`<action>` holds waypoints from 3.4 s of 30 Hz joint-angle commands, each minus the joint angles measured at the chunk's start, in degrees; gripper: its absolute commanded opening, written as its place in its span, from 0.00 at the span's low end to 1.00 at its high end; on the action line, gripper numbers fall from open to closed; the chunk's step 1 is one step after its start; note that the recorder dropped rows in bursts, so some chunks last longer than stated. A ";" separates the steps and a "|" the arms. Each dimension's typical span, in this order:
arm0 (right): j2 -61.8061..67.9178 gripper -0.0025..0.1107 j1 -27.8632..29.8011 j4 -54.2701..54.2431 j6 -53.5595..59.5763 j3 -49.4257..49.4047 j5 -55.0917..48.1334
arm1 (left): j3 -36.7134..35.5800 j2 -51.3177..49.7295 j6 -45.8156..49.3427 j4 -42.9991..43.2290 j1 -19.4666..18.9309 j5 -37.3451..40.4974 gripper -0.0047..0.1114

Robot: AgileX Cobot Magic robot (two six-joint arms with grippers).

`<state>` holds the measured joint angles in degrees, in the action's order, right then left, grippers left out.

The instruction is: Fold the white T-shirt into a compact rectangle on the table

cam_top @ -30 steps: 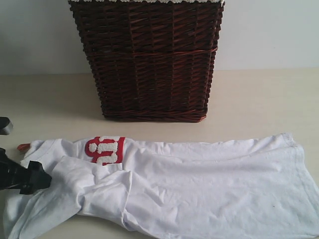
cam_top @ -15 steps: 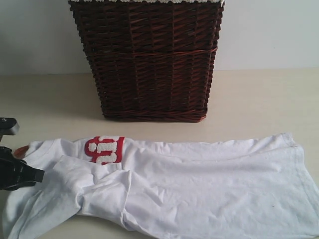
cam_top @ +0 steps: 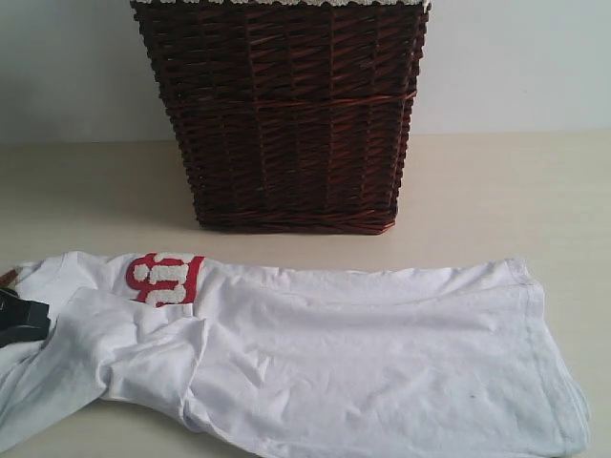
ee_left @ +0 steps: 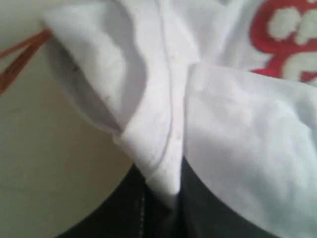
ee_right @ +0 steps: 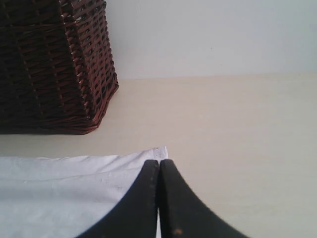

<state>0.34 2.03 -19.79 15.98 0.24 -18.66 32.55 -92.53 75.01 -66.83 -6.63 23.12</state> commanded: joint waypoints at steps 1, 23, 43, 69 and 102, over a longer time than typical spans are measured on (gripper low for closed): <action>-0.34 0.02 -0.04 -0.10 0.35 -0.24 0.35 | 0.25 0.35 -0.30 0.27 -0.13 7.12 0.04; -0.34 0.02 -0.04 -0.10 0.35 -0.24 0.35 | -1.50 -4.67 12.33 -13.09 1.30 2.67 0.55; -0.34 0.02 -0.04 -0.10 0.35 -0.24 0.35 | -1.50 -2.21 16.25 -15.09 5.46 -9.98 0.04; -0.34 0.02 -0.04 0.00 0.35 -0.24 0.35 | -1.98 3.86 17.83 -14.17 -6.51 0.08 0.38; -0.34 0.02 -0.04 0.00 0.25 -0.24 0.35 | -1.98 -8.46 39.87 -29.84 -0.74 -7.17 0.04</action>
<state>0.34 2.03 -19.79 15.98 0.24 -18.66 30.96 -100.30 114.53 -97.10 -8.00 17.64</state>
